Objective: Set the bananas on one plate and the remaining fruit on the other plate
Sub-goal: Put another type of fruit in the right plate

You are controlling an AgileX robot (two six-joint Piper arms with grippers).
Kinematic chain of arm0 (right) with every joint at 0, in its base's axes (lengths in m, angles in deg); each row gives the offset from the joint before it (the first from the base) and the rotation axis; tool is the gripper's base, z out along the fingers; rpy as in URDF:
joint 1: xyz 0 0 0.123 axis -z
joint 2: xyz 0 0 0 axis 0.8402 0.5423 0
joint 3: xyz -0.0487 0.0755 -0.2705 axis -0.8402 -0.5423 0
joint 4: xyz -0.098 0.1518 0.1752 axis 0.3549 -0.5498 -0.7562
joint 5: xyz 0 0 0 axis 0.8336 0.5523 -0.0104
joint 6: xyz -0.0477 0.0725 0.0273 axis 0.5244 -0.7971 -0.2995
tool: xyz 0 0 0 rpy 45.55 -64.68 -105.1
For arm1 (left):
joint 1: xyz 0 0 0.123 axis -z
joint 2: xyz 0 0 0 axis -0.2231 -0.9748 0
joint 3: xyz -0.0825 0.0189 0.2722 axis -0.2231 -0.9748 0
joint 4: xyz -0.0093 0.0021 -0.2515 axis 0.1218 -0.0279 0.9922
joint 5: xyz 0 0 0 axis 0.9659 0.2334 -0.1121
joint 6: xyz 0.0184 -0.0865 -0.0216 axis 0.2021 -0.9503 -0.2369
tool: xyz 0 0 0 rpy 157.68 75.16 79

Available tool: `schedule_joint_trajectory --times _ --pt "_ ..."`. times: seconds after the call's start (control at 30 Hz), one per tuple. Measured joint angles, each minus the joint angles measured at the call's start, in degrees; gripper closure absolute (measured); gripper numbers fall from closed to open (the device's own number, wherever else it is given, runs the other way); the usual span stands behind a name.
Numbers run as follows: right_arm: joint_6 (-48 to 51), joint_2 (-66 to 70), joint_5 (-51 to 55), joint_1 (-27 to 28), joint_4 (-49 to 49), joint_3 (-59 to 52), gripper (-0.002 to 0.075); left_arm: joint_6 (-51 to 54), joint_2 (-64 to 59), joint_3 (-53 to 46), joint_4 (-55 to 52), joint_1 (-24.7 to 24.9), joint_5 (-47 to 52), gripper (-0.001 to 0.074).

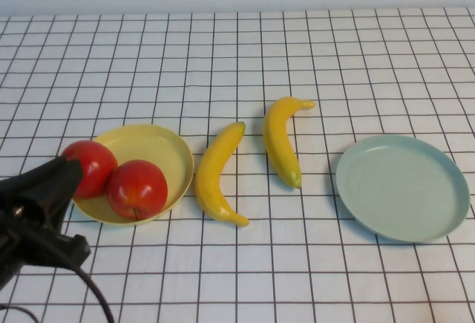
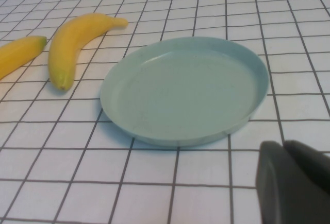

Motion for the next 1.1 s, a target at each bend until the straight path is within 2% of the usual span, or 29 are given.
schedule_joint_trajectory --times 0.13,0.47,0.7,0.83,0.93,1.1 --pt "0.0 0.0 0.0 0.0 0.0 0.0 0.0743 -3.54 7.5 0.0 0.0 0.0 9.43 0.0715" --pt "0.0 0.0 0.0 0.0 0.0 0.0 0.0743 -4.73 18.97 -0.12 0.0 0.0 28.08 0.0734" --pt "0.0 0.0 0.0 0.0 0.0 0.0 0.0743 -6.88 31.59 -6.41 -4.31 -0.11 30.23 0.0734" --pt "0.0 0.0 0.0 0.0 0.0 0.0 0.0743 -9.66 40.29 -9.99 -4.44 -3.1 34.1 0.0734" --pt "0.0 -0.1 0.0 0.0 0.0 0.0 0.0743 -2.83 42.22 -11.1 -1.51 -7.51 36.12 0.0734" --pt "0.0 -0.1 0.0 0.0 0.0 -0.13 0.0743 18.62 42.32 -12.86 10.64 -15.75 35.31 0.0734"
